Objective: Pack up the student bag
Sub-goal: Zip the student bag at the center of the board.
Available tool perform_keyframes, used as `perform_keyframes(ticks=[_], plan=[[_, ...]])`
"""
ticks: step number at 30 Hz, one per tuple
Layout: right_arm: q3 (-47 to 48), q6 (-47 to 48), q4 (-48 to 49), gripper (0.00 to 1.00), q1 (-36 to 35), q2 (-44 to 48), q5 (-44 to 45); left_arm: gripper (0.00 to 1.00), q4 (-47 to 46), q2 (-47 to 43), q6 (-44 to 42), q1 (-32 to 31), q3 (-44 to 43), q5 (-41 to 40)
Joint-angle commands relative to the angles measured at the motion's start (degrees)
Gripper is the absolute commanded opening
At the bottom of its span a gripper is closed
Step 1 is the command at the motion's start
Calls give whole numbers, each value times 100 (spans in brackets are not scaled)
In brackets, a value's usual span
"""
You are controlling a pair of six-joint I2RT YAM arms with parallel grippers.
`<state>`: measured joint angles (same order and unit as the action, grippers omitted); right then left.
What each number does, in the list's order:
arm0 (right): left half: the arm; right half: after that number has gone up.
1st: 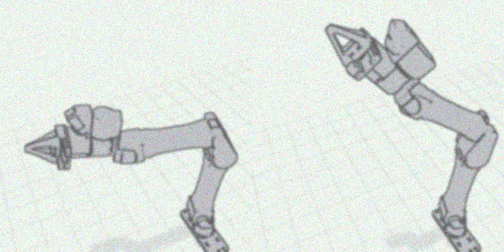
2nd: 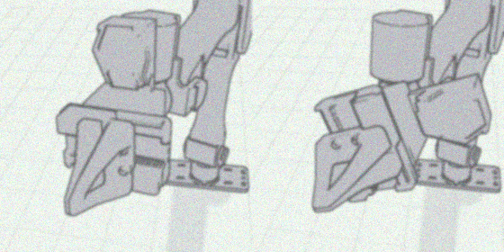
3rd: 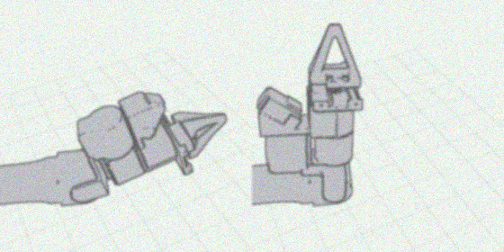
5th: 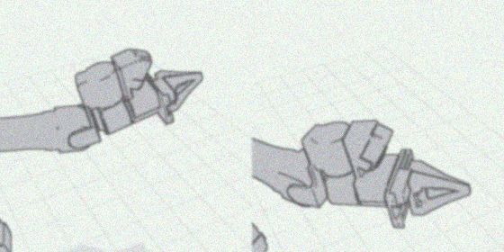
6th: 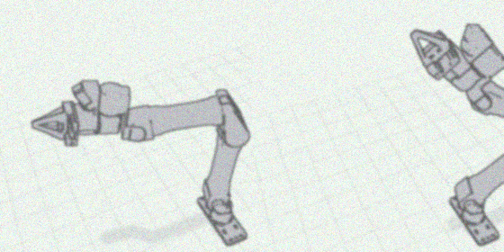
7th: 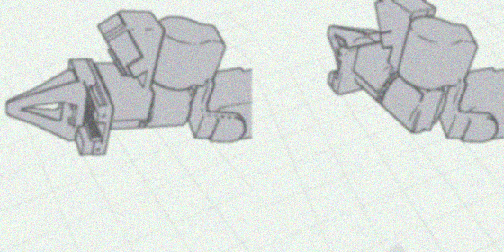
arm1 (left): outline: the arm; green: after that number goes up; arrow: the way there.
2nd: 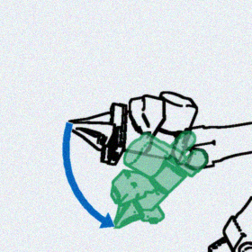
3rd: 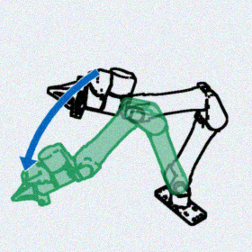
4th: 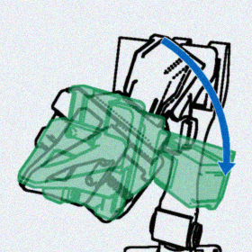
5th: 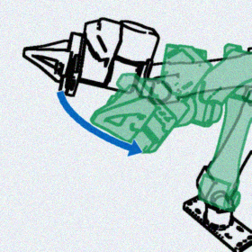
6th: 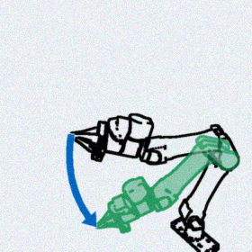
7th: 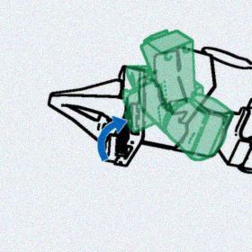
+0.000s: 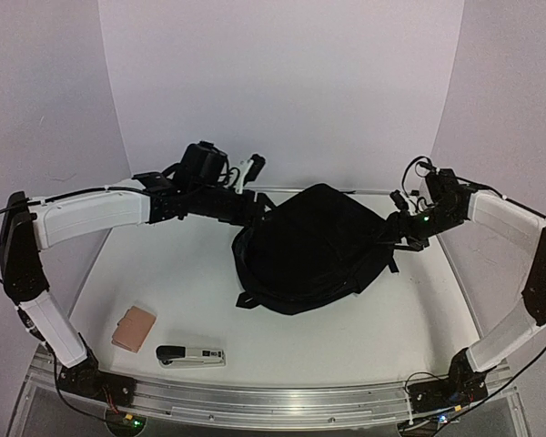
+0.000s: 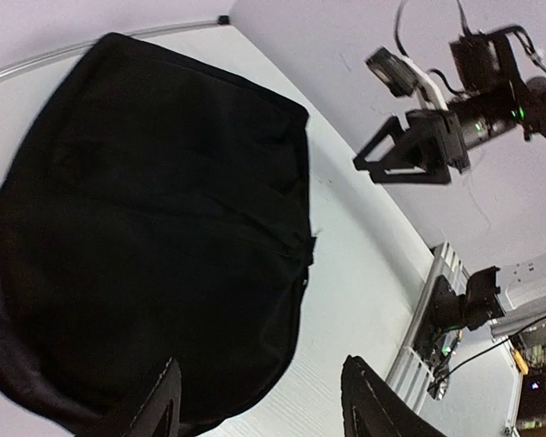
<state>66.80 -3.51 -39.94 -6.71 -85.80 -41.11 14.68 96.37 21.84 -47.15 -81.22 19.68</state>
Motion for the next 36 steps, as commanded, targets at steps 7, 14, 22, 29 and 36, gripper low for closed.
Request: perform_keyframes(ticks=[7, 14, 22, 29, 36], plan=[[-185, -54, 121, 61, 438, -708, -607, 56, 1152, 2351, -556, -1171, -2524, -305], [-289, -155, 327, 59, 435, -1050, -807, 52, 1352, 3283, -548, -1505, -3641, -462], [-326, -311, 593, 59, 433, -1275, -987, 51, 1703, 4063, -575, -1534, -4591, -995], [-310, -464, 808, 59, 386, -1505, -1174, 48, 1938, 4638, -450, -1534, -5446, -1245], [-335, -564, 985, 59, 238, -1657, -1267, 43, 1916, 4872, -390, -1534, -5574, -1228]])
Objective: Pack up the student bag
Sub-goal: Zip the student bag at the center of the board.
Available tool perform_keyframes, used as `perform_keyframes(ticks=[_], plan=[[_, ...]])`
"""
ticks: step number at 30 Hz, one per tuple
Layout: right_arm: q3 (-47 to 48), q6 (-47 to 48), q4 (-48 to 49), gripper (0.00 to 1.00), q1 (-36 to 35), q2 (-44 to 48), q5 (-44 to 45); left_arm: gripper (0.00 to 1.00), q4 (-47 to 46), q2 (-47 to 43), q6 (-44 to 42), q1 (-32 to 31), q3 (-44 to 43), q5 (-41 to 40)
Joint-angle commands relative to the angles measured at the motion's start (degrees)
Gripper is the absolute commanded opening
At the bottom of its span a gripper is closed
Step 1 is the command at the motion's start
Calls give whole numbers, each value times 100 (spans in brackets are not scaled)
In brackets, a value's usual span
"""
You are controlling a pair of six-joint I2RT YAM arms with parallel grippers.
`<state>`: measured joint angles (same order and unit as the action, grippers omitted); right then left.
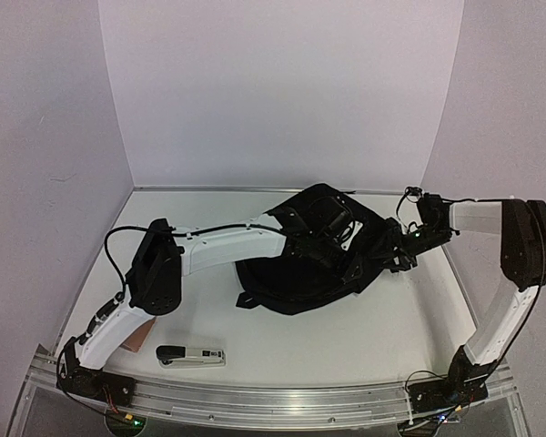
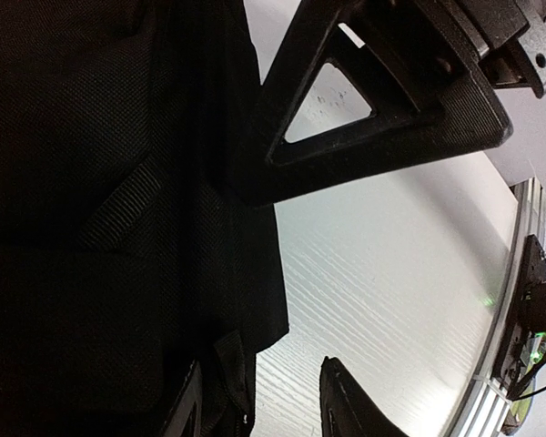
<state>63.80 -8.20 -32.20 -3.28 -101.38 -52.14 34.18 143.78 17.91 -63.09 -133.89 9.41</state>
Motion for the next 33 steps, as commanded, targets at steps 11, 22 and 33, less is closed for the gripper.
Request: perform_keyframes(ticks=[11, 22, 33], plan=[[-43, -121, 265, 59, -335, -203, -96, 41, -256, 348, 5, 78, -513, -451], [-10, -138, 267, 58, -358, -268, -37, 8, -506, 255, 32, 112, -376, -299], [233, -194, 353, 54, -357, -545, 163, 0, -1348, -888, -104, 36, 1223, 328]])
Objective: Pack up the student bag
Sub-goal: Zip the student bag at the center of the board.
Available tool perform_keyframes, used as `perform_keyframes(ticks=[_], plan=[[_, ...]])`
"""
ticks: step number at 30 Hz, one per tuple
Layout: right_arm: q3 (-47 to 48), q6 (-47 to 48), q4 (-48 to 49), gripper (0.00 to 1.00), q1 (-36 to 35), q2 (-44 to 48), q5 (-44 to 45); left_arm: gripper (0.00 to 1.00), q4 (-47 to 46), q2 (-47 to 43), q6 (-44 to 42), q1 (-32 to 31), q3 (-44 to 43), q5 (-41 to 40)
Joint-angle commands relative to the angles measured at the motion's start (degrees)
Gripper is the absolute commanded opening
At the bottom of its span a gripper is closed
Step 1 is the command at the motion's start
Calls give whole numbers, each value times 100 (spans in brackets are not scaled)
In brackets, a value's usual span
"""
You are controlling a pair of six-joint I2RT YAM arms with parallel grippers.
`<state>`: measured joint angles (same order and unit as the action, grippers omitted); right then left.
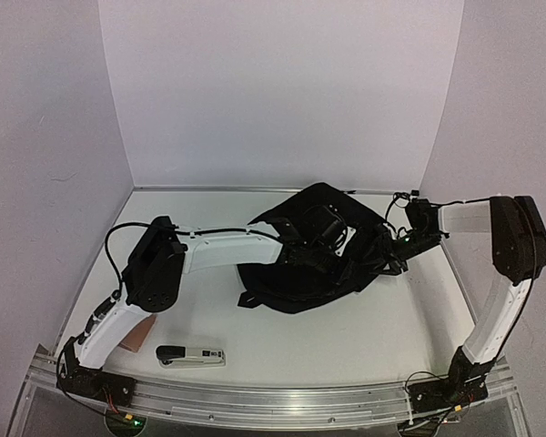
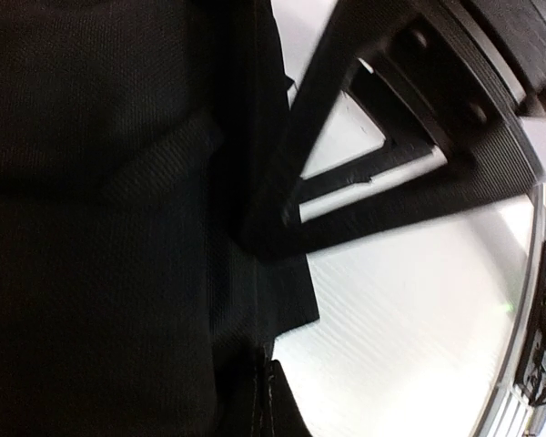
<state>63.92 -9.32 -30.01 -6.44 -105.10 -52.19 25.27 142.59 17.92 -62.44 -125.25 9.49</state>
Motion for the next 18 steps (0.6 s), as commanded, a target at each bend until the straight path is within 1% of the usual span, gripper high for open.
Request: perform_keyframes(ticks=[1, 5, 9, 13, 15, 18], plan=[[250, -94, 138, 53, -41, -188, 187, 0, -507, -845, -116, -39, 474, 364], [343, -147, 162, 50, -40, -208, 278, 0, -628, -1117, -135, -76, 924, 479], [422, -174, 162, 50, -40, -208, 348, 0, -657, -1441, -170, -97, 1440, 606], [473, -182, 153, 50, -32, -196, 417, 0, -659, -1896, -185, -114, 2215, 642], [514, -190, 153, 50, -19, -202, 420, 0, -764, -2152, -153, -119, 2768, 649], [627, -230, 153, 50, -2, -240, 413, 0, -888, -2483, -97, -119, 3277, 677]])
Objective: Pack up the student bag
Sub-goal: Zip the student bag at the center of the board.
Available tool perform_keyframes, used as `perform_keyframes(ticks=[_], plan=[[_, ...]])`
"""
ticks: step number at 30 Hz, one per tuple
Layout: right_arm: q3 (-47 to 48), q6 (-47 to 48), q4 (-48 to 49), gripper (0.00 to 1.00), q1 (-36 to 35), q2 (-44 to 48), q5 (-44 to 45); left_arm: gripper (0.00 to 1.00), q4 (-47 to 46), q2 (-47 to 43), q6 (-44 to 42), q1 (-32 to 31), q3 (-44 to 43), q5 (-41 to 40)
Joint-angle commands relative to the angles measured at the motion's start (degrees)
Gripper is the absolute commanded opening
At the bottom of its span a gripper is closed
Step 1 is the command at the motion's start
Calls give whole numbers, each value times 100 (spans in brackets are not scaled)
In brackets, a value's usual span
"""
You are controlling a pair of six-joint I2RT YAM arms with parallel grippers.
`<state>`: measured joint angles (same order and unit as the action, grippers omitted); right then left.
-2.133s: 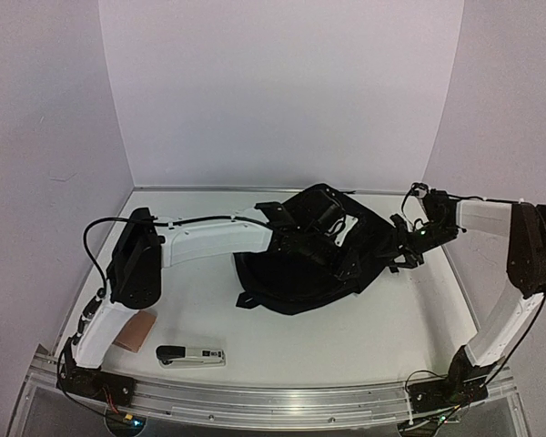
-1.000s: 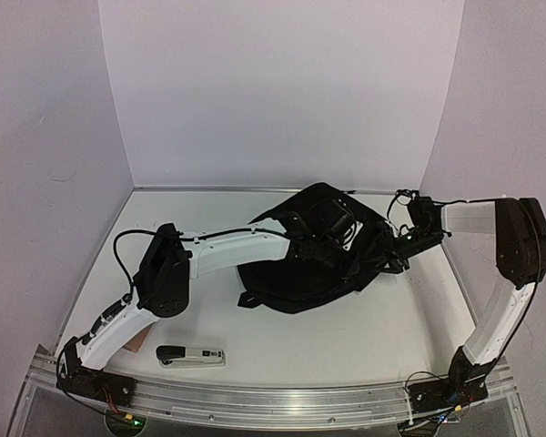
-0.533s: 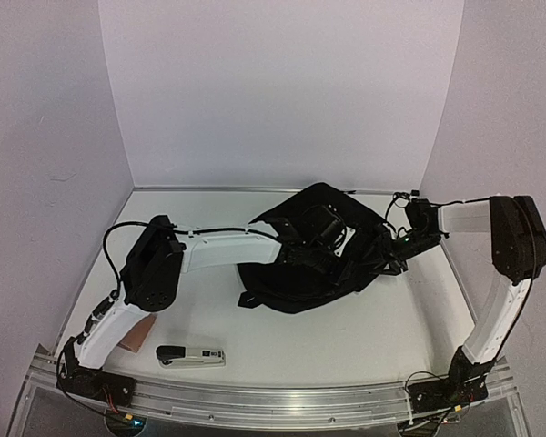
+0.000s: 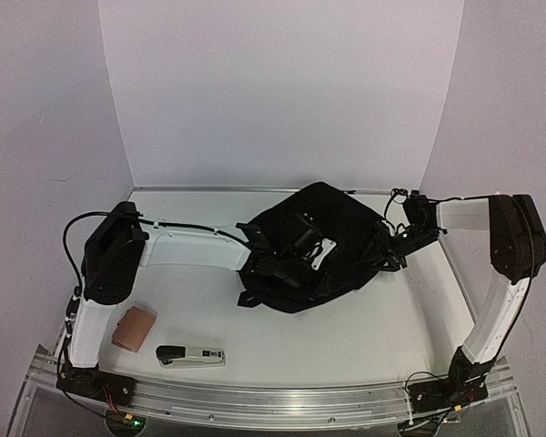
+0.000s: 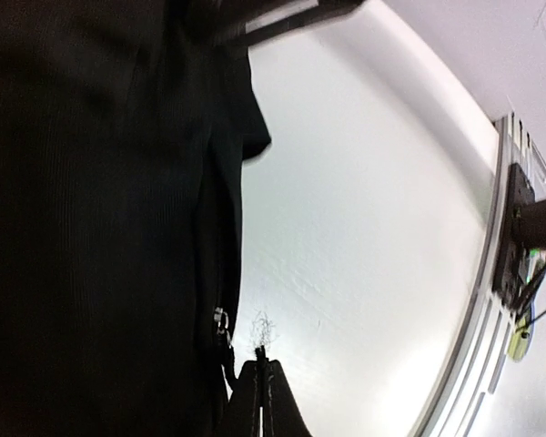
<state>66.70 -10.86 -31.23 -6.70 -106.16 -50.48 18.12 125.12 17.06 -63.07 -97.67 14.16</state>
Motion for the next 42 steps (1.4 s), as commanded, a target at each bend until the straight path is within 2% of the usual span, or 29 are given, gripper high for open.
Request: perform_keyframes(ticks=[1, 4, 7, 11, 17, 24, 27, 33, 42], plan=[[382, -90, 276, 50, 33, -145, 251, 0, -201, -813, 22, -60, 642, 249], [448, -92, 267, 51, 39, -139, 248, 0, -474, -1083, 115, -65, 1084, 321], [390, -47, 267, 51, 39, 5, 173, 0, -655, -1187, 138, -55, 1075, 199], [87, 10, 255, 54, 17, 468, -137, 0, -646, -957, 157, 25, 403, 161], [-381, 339, 146, 69, -48, 1389, -350, 0, -747, -686, 441, 356, -371, 414], [-515, 547, -175, 72, -267, 1465, -654, 0, -505, -307, 333, 639, -942, 706], [-474, 528, -212, 73, -488, 1293, -655, 0, -619, -226, 199, 664, -608, 854], [-452, 571, -208, 71, -776, 971, -504, 0, -1385, -615, 459, 664, 611, 1001], [-692, 895, -274, 67, -1022, 1336, 52, 0, -1584, -963, 401, 612, 977, 1133]])
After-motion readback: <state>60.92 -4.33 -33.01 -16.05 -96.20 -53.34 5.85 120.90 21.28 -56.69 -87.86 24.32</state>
